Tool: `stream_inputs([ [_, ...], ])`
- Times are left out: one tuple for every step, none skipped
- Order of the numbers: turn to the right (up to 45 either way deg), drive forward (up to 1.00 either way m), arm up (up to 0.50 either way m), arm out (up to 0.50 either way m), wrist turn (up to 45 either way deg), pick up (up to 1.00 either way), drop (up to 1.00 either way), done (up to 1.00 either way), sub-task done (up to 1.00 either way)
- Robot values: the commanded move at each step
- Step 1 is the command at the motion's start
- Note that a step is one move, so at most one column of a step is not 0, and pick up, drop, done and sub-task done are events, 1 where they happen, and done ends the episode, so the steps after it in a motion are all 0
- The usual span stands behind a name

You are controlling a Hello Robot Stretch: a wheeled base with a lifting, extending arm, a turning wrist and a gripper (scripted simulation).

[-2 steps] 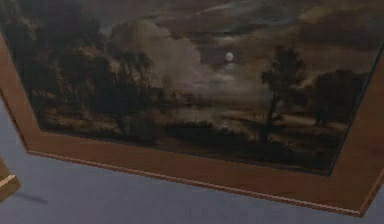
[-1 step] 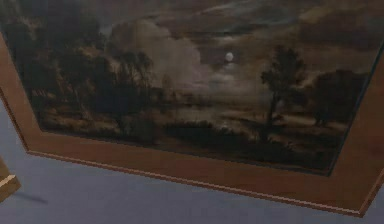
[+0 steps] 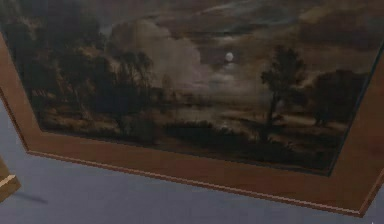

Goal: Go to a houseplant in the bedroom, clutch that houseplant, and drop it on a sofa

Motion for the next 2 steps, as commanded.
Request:
stream_inputs([
  [0.0,0.0,0.0,-0.22,0.0,0.0,0.0,0.0,0.0],
  [-45.0,0.0,0.0,0.0,0.0,0.0,0.0,0.0,0.0],
])
